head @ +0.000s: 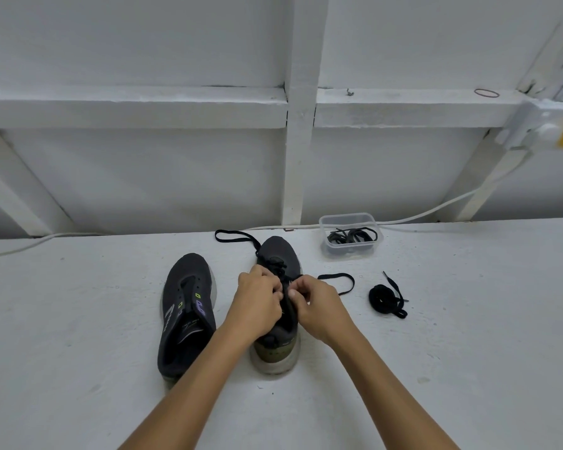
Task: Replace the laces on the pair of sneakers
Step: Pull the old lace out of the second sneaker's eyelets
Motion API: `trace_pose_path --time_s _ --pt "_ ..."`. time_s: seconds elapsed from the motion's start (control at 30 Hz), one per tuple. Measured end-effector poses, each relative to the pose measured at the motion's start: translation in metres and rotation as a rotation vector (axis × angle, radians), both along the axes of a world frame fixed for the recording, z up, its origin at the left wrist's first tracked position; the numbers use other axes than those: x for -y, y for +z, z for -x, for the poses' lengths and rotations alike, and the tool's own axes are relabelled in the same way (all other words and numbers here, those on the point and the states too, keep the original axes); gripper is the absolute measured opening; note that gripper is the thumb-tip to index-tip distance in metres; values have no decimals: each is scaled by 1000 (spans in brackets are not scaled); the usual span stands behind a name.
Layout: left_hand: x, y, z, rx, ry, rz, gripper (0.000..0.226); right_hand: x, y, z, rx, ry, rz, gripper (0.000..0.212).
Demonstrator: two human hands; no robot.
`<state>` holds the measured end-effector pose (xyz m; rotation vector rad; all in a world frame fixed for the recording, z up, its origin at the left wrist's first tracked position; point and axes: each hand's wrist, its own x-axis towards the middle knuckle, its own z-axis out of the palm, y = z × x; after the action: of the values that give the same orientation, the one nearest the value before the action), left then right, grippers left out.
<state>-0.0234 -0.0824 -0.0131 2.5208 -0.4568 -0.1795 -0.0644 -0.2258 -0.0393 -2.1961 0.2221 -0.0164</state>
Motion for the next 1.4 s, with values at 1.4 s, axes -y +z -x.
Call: trace_pose_path --time_s 1.4 --pt "-32 -11 17 -239 384 455 10 28 11 17 163 -365 192 27"
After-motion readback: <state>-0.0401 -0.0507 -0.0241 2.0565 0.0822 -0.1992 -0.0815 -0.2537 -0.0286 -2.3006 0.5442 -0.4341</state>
